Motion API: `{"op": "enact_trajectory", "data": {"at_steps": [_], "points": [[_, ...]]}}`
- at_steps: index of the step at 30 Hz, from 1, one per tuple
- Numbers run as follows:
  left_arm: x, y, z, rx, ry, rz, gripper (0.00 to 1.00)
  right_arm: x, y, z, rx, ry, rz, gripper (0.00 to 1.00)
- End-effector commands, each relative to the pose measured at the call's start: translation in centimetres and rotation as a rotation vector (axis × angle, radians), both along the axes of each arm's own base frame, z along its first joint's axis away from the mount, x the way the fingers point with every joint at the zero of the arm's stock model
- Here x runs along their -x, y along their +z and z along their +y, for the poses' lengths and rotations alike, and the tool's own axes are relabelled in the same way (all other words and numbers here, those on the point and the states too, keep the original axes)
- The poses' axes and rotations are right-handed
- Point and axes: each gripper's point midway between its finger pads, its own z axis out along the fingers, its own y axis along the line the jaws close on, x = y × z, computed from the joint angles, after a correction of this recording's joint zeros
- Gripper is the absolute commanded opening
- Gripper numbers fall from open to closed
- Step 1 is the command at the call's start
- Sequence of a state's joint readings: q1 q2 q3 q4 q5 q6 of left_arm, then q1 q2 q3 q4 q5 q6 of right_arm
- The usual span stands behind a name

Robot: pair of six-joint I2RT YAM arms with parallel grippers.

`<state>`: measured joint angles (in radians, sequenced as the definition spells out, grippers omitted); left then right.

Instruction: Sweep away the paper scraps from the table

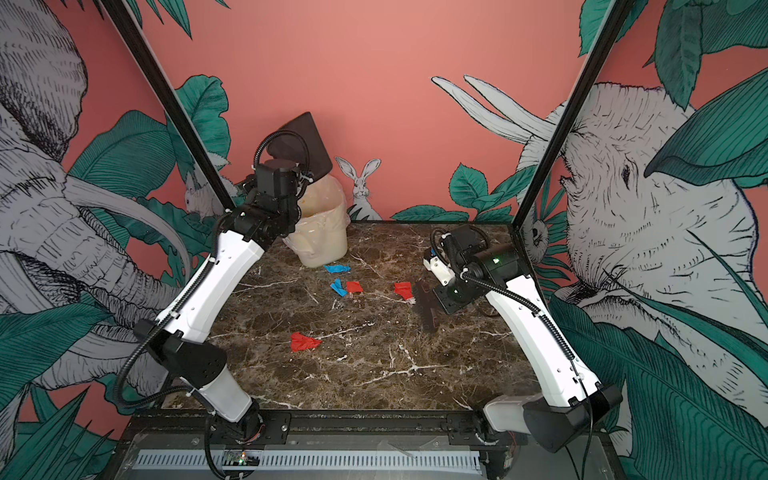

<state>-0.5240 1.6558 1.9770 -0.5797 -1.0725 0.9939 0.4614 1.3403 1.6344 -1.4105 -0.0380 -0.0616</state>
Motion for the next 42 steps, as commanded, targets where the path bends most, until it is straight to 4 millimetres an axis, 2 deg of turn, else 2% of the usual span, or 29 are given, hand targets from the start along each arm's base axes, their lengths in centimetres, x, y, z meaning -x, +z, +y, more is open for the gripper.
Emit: {"op": "enact_trajectory", "data": {"at_steps": [1, 5, 11, 12, 16, 22, 28, 36, 42], "points": [[3.3, -1.6, -2.1, 0.189, -0.070, 0.024, 0.00, -2.4, 0.5, -1.7, 0.122, -0.029, -0.078, 0.00], [5.7, -5.4, -4.2, 0.362, -0.124, 0.116, 0.00, -4.8, 0.1, -2.3, 0.222, -0.034, -0.100, 0.00], [9.8, -13.8, -5.9, 0.596, -0.115, 0.301, 0.00, -8.0, -0.4, -1.9, 0.321, -0.007, -0.098, 0.00], [10.5, -15.3, -6.1, 0.631, -0.106, 0.333, 0.00, -8.5, -1.0, -1.6, 0.344, 0.008, -0.080, 0.00], [13.7, -21.1, -7.5, 0.713, -0.095, 0.482, 0.00, -9.5, -2.3, -0.5, 0.420, 0.070, -0.053, 0.00], [17.9, -26.9, -8.2, 0.750, -0.044, 0.646, 0.00, -9.6, -4.3, 1.1, 0.477, 0.150, -0.004, 0.00], [21.4, -30.3, -6.7, 0.725, 0.033, 0.755, 0.00, -8.2, -5.8, 2.8, 0.490, 0.252, 0.039, 0.00], [23.2, -31.1, -7.8, 0.726, 0.038, 0.826, 0.00, -5.0, -6.8, 4.6, 0.502, 0.367, 0.106, 0.00], [24.4, -31.9, -8.7, 0.739, 0.043, 0.869, 0.00, -2.1, -6.0, 6.1, 0.421, 0.423, 0.142, 0.00]]}}
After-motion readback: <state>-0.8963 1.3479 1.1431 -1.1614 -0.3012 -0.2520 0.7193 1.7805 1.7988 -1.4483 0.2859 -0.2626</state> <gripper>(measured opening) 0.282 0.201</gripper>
